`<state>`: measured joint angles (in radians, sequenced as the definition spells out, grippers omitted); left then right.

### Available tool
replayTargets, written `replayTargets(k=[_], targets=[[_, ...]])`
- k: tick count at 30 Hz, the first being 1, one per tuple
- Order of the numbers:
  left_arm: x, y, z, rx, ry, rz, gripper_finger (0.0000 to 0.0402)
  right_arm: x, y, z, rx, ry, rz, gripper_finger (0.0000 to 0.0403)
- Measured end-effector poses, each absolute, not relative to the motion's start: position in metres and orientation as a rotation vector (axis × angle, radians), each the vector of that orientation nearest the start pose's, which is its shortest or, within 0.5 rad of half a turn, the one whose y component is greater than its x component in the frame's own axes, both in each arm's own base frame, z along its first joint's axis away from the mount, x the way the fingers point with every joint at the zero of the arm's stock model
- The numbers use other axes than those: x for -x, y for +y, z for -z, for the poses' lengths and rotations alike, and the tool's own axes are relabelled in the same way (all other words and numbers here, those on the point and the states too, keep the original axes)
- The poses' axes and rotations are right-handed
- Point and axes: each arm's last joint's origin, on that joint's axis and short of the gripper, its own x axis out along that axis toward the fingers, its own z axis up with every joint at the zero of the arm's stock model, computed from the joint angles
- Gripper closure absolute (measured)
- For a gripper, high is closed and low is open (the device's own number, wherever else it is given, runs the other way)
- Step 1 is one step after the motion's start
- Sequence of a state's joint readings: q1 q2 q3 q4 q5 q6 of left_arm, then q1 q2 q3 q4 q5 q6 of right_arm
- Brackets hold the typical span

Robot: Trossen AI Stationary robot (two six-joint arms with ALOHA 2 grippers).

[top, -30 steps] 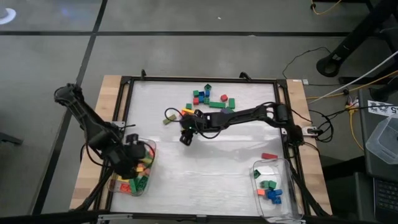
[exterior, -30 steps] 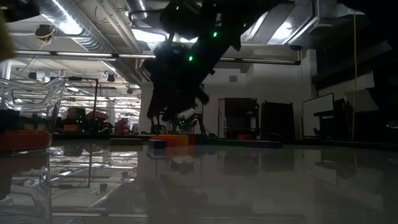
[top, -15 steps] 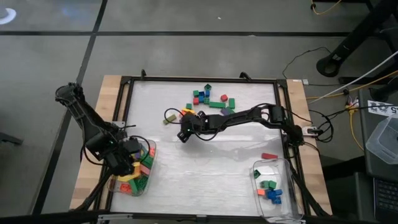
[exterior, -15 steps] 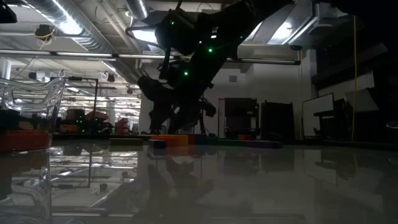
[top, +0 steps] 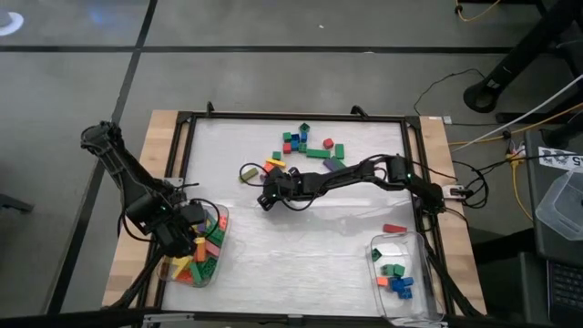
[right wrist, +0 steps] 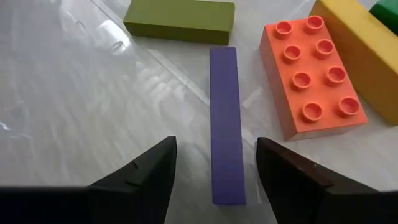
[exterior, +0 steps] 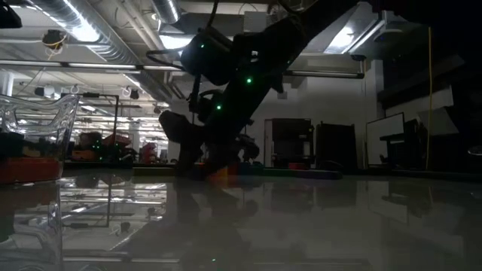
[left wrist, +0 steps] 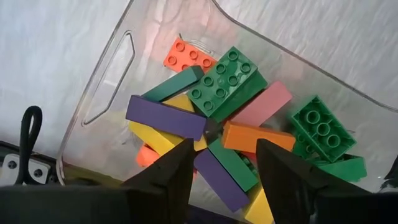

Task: Sort blocks by size
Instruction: Put the large violet wooden block into the left transparent bin

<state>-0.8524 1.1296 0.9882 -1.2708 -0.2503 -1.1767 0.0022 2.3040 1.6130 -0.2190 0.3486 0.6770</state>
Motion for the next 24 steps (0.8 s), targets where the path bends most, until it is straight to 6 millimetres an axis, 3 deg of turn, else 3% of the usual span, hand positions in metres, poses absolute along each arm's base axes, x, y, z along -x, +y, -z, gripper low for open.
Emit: replayTargets(k=[4,12,19,24], targets=[[-0.121,-0.125,-0.273,0.208,1.239,-0.235,0.0242,-0.482,-0.009,-0.113,-0.455,0.758,0.616,0.0209],[-0.126,-0.121,-0.275,0.119,1.048,-0.329,0.0242,-0.481,-0.007,-0.117,-0.372,0.79,0.544,0.0351],[-0.13,-0.122,-0.278,0.097,0.912,-0.371,0.0243,-0.488,0.007,-0.14,-0.325,0.801,0.362,0.0352],[-0.136,-0.12,-0.27,0.109,0.841,-0.404,0.0243,-0.502,0.021,-0.171,-0.311,0.731,0.196,0.0318]])
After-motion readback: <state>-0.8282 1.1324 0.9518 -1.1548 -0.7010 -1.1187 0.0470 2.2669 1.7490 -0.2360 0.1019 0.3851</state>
